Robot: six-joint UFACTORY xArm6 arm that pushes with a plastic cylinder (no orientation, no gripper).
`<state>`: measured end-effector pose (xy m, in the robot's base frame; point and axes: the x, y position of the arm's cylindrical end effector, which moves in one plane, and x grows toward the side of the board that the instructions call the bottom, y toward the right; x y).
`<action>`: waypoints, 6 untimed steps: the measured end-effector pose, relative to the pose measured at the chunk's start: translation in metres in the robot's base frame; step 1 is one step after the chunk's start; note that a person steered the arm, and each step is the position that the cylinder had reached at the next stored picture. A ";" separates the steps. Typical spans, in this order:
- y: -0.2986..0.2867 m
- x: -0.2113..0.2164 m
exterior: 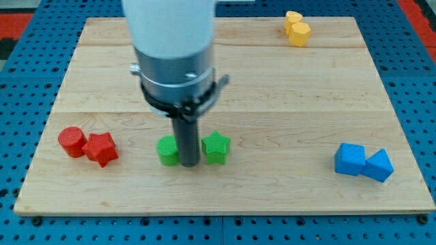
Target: Move the green star and green circle to the centre of the board
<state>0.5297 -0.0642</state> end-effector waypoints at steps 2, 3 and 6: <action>0.026 0.028; 0.075 0.038; -0.024 0.032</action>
<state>0.5612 -0.0880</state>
